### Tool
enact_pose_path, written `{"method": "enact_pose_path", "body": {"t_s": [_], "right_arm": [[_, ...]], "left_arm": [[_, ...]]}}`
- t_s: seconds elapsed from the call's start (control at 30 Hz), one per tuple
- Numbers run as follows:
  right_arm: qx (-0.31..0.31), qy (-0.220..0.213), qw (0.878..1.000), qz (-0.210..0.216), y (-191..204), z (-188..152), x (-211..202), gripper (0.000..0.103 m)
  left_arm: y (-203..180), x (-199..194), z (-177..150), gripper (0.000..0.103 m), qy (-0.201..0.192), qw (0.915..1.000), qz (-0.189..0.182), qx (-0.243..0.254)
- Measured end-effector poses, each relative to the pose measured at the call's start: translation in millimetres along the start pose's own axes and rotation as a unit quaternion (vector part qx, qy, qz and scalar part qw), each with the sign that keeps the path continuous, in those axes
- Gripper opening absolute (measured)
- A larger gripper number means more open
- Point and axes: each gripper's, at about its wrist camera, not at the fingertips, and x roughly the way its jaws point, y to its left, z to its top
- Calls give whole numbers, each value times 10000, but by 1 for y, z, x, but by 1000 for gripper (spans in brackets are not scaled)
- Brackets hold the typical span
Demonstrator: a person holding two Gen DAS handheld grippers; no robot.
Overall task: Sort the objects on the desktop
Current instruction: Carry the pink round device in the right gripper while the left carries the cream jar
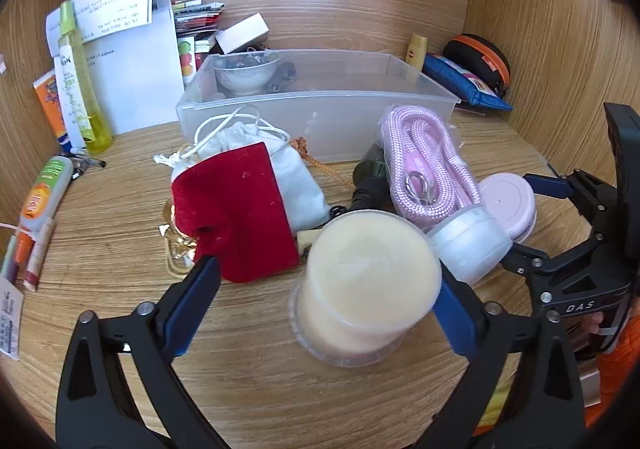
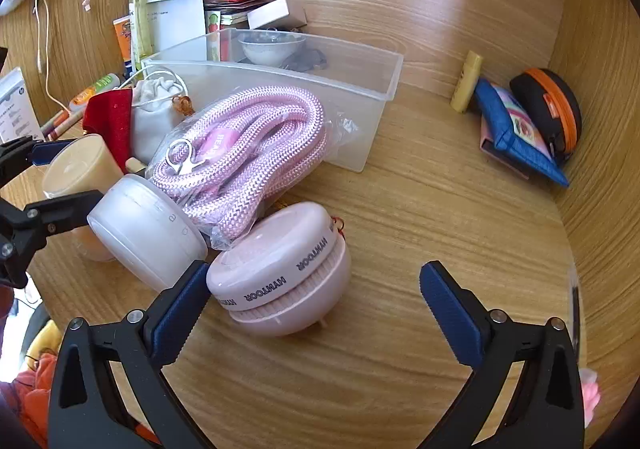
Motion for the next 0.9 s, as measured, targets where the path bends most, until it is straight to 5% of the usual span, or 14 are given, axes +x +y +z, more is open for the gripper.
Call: {"method": "enact_pose_path", "body": {"t_s": [0.13, 0.27, 0.37, 0.9], "right_arm": [[-15, -47, 9999, 132, -3, 3, 2, 96], [-55, -18, 9994, 339, 0, 4, 6, 77], [-96, 2, 9989, 454, 2, 2, 6, 64], [342, -273, 9968, 663, -15, -1, -25, 63]], "left_arm": [[-3, 5, 2, 71, 63, 9999, -149, 7], [-8, 10, 0, 59, 159, 9996, -225, 36], [-10, 8, 0, 59, 127, 9998, -137, 64], [3, -10, -3, 57, 43, 9995, -206, -243]]}}
